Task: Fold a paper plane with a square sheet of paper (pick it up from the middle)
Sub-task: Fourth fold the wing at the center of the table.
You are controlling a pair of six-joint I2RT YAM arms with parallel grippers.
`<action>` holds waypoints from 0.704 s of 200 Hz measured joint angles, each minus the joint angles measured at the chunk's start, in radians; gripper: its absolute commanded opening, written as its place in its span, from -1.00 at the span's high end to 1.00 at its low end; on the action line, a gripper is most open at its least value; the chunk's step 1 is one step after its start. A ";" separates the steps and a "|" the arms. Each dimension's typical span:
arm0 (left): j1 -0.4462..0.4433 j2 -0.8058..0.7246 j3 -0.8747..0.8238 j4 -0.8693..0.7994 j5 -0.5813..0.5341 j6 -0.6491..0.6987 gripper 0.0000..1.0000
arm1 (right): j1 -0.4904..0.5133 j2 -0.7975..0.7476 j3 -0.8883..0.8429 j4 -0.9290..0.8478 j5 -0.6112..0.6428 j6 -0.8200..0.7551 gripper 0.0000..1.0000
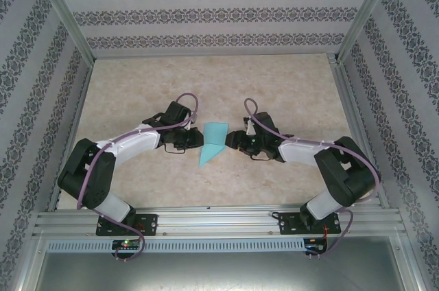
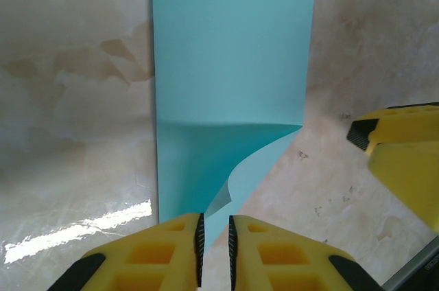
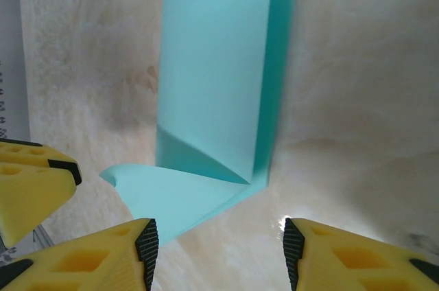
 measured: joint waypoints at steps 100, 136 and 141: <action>0.000 0.019 0.001 0.014 0.016 0.004 0.55 | 0.019 0.130 0.074 0.013 -0.003 0.063 -0.05; -0.007 -0.051 0.001 0.020 0.058 0.008 0.57 | 0.019 0.130 0.074 0.013 -0.003 0.064 -0.05; -0.010 -0.050 0.001 0.024 0.068 0.008 0.58 | 0.019 0.130 0.075 0.013 -0.003 0.064 -0.05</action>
